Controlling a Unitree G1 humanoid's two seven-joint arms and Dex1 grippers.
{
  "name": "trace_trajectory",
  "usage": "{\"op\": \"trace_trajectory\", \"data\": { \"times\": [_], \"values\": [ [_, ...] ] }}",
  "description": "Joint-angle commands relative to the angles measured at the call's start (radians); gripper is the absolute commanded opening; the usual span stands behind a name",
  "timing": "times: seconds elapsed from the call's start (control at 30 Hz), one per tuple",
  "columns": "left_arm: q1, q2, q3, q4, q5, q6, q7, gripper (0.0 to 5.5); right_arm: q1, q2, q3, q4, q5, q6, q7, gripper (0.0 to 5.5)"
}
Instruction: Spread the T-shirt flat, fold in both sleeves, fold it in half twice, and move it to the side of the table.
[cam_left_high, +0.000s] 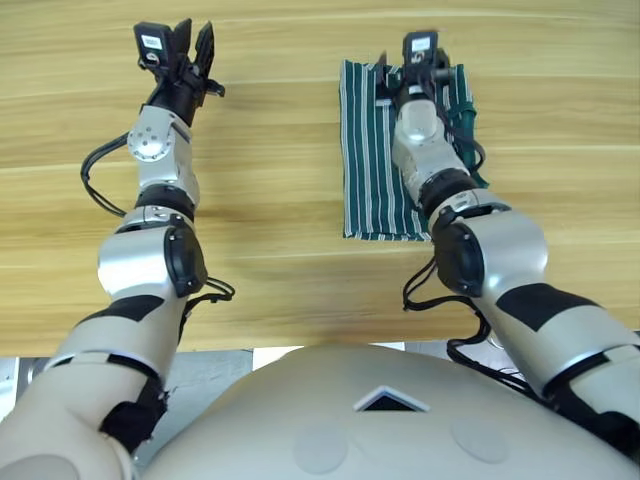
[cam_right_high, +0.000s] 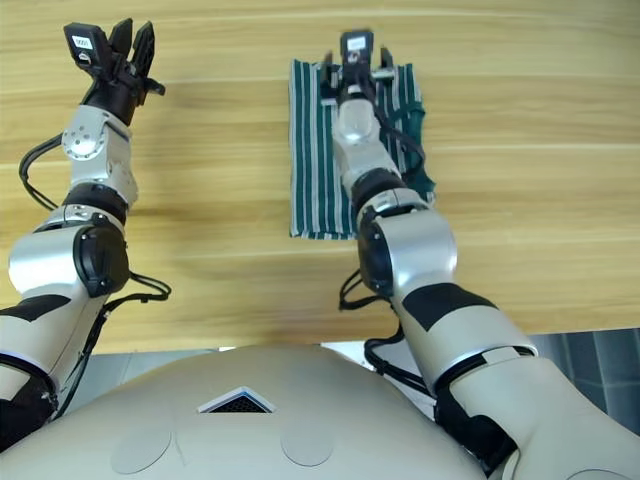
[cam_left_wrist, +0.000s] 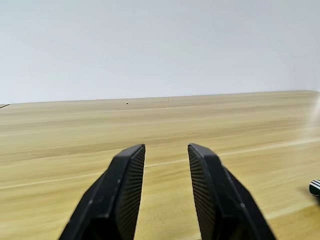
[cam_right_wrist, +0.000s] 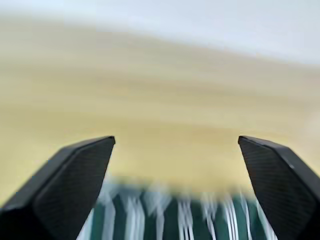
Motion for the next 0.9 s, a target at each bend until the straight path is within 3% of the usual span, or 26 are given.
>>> {"op": "trace_trajectory", "data": {
  "times": [0.03,0.13,0.23,0.33,0.4,0.5,0.57,0.9],
  "values": [
    [0.050,0.003,-0.060,-0.042,0.061,-0.087,-0.019,1.61,0.100,-0.136,0.063,-0.243,-0.032,-0.253,0.219,4.55],
    [0.131,0.014,-0.181,-0.131,0.160,-0.261,-0.101,1.61,0.307,-0.354,0.134,-0.547,-0.092,-0.340,0.433,4.55],
    [0.244,0.061,-0.333,-0.281,0.258,-0.403,-0.223,1.61,0.583,-0.633,0.135,-0.876,-0.125,-0.357,0.634,4.55],
    [0.382,0.139,-0.486,-0.543,0.288,-0.412,-0.381,1.61,0.937,-0.937,0.050,-1.116,-0.135,-0.399,0.809,4.55],
    [0.446,0.183,-0.552,-0.697,0.289,-0.376,-0.443,1.61,1.134,-1.045,-0.024,-1.239,-0.095,-0.423,0.877,4.55],
    [0.558,0.257,-0.637,-1.008,0.224,-0.267,-0.523,2.07,1.318,-1.104,-0.101,-1.371,-0.039,-0.432,0.926,4.59],
    [0.591,0.295,-0.657,-1.114,0.241,-0.214,-0.541,2.44,1.351,-1.101,-0.088,-1.383,-0.082,-0.407,0.934,4.59],
    [0.602,0.323,-0.735,-1.097,0.533,-0.145,-0.423,4.05,1.280,-1.017,0.070,-1.319,-0.352,-0.244,0.900,4.59]
  ]
}}
